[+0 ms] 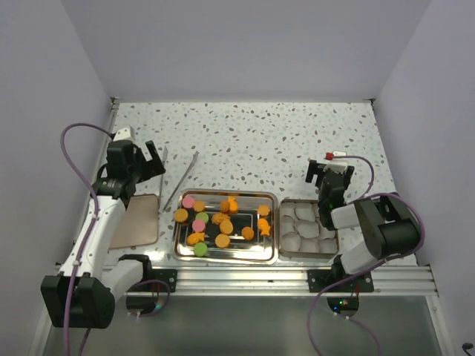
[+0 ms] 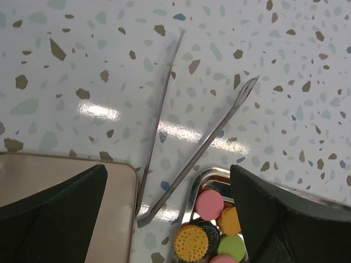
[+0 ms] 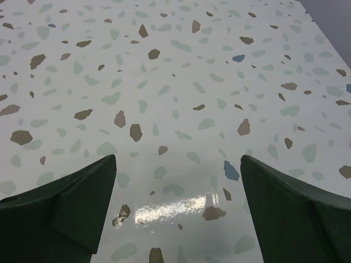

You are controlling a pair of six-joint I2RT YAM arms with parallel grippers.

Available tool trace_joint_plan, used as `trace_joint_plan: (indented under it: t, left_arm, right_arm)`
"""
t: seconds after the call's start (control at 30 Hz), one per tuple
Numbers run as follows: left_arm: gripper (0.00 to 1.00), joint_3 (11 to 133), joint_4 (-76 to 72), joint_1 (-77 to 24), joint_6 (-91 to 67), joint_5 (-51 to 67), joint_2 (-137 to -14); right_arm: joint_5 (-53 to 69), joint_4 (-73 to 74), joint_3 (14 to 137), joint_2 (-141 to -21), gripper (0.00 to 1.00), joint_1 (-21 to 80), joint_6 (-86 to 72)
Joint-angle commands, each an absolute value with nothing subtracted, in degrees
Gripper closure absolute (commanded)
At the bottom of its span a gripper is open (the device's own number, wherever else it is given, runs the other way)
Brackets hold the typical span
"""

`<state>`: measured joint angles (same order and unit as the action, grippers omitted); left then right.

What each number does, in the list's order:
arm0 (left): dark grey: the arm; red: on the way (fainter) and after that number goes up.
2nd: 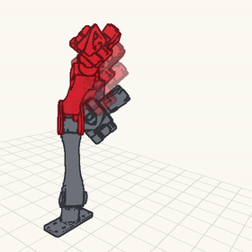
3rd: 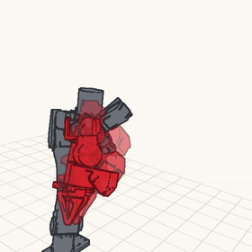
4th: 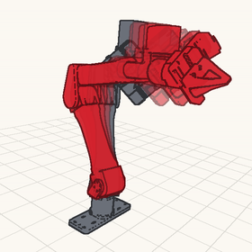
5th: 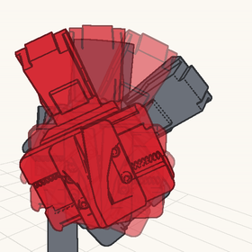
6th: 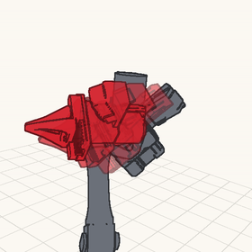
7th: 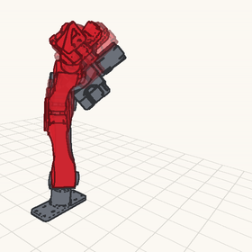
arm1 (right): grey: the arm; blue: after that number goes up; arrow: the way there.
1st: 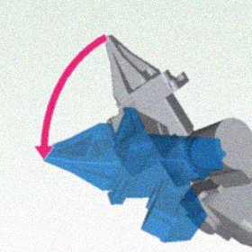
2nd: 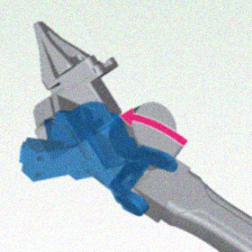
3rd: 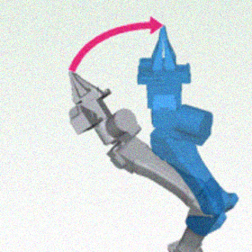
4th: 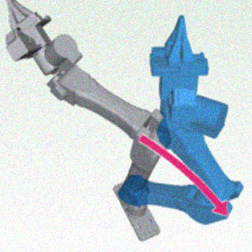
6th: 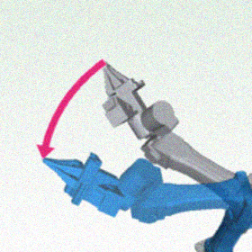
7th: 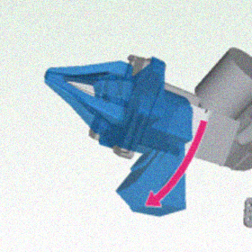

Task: Pack the cookies

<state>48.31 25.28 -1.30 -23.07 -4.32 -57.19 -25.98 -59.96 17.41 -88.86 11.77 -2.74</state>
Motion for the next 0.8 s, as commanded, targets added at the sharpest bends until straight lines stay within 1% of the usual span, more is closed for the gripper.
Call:
trace_joint_plan:
  t: [0.0,0.07,0.13,0.2,0.37,0.43,0.53,0.77]
  left_arm:
    - [0.00,51.2,32.6,-1.4,-23.2,-6.2,-60.4]
    - [0.00,50.4,32.3,-1.4,-21.1,-1.3,-59.8]
    - [0.00,47.2,29.9,-1.4,-21.0,1.8,-57.1]
    - [0.00,46.3,29.2,-1.4,-20.3,3.5,-57.0]
    - [0.00,48.8,31.0,-1.4,-18.6,6.1,-66.1]
    - [0.00,48.7,30.7,-1.4,-17.9,5.1,-68.1]
    - [0.00,48.9,31.0,-1.6,-14.9,3.3,-71.2]
    - [0.00,51.4,31.0,-6.1,-13.9,0.2,-77.4]
  right_arm:
    - [-26.6,-60.9,18.6,-88.3,0.01,11.6,-2.5]
    - [-26.2,-61.2,18.5,-88.2,0.01,11.6,-3.2]
    - [-24.4,-62.5,18.3,-88.8,0.01,10.6,-3.4]
    - [-24.8,-61.4,18.5,-88.4,0.01,10.5,-2.9]
    - [-26.0,-60.0,18.7,-86.7,0.01,10.6,-3.2]
    - [-26.4,-58.4,18.5,-83.6,0.01,10.8,-2.5]
    - [-29.6,-49.1,20.1,-76.5,0.01,11.1,-3.9]
    - [-30.8,-38.2,24.0,-65.8,0.01,11.2,-2.7]
